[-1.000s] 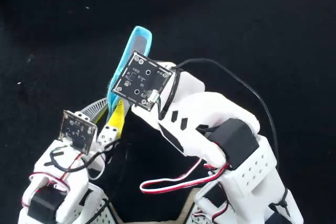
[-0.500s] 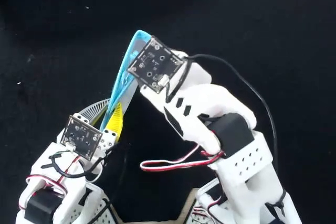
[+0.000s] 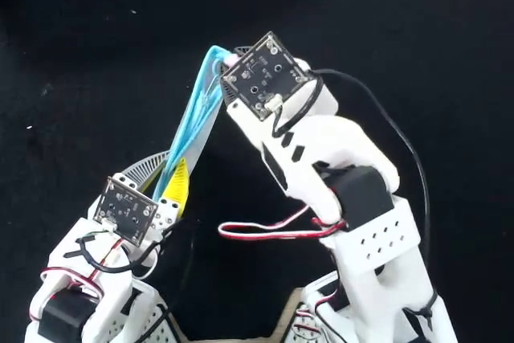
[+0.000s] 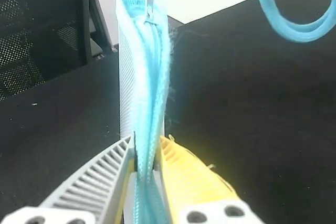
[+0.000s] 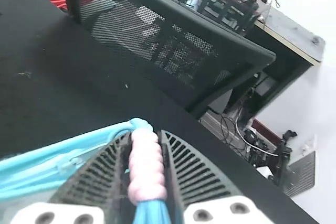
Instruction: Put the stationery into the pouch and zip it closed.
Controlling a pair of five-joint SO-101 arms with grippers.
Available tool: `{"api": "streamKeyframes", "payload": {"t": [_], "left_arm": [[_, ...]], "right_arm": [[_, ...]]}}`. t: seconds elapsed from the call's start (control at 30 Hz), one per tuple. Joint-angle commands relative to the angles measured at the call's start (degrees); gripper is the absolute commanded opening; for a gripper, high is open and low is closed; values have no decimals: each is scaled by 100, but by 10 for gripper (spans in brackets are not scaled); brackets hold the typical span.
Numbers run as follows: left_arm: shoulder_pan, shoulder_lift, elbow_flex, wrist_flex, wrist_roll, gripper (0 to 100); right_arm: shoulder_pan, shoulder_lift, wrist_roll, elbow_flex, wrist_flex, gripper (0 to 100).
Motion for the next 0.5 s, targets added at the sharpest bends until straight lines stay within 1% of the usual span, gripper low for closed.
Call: {"api": "streamKeyframes", "payload": {"t": [0.0, 0.2, 0.47], "left_arm": [[-22, 44, 57, 35, 53, 30], [-22, 44, 48, 35, 123, 30], [-22, 44, 48, 35, 149, 30]], "right_arm": [[519, 48, -18, -145, -413, 10], [862, 620, -18, -154, -800, 10], [1011, 690, -9, -268, -870, 10]]}}
